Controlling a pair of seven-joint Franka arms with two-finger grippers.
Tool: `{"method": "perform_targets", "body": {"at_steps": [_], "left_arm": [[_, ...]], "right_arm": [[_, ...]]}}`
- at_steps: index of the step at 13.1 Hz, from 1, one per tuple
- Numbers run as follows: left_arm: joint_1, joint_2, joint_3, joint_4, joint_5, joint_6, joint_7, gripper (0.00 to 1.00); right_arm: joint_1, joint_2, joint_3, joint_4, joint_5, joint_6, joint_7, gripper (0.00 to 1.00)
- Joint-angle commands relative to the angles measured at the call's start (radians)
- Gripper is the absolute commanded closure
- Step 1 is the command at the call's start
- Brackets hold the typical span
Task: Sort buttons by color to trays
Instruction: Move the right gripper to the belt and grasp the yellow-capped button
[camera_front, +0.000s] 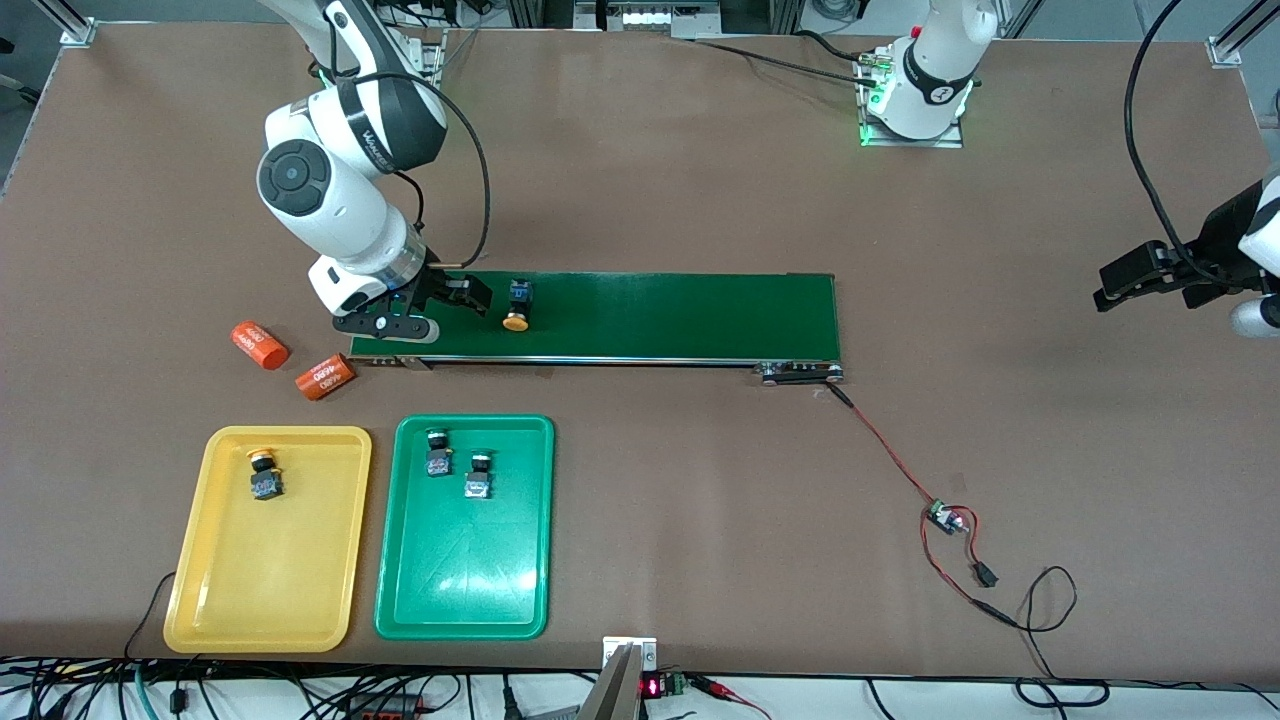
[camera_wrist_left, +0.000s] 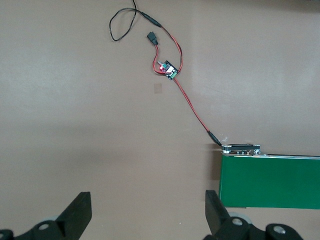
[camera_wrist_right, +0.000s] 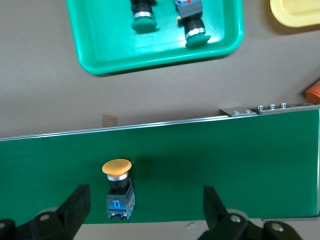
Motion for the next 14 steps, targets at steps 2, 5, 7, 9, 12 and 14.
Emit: {"method": "perform_targets", "body": {"at_steps": [2,5,7,9,12,14], "left_arm": [[0.007,-0.009,0.000,-0.006,-0.010,0.008,0.009,0.00],[0.007,-0.007,0.000,-0.006,-0.008,0.008,0.009,0.00],[0.007,-0.007,0.000,-0.006,-0.008,0.008,0.009,0.00],[0.007,-0.007,0.000,-0.006,-0.008,0.008,0.009,0.00],[0.008,-0.006,0.000,-0.006,-0.008,0.008,0.009,0.00],[0.010,-0.007,0.000,-0.007,-0.010,0.008,0.009,0.00]], "right_arm": [[0.000,0.021,0.052,-0.013,-0.108,0.000,0.152,0.00],[0.000,0.043,0.072,-0.011,-0.162,0.000,0.152,0.00],[-0.002,0.058,0.091,-0.008,-0.179,0.005,0.139,0.00],[-0.006,0.064,0.092,-0.008,-0.178,0.008,0.050,0.00],[-0.006,0.075,0.092,-0.011,-0.176,0.015,0.051,0.00],[-0.006,0.092,0.092,-0.014,-0.176,0.029,0.053,0.00]]}}
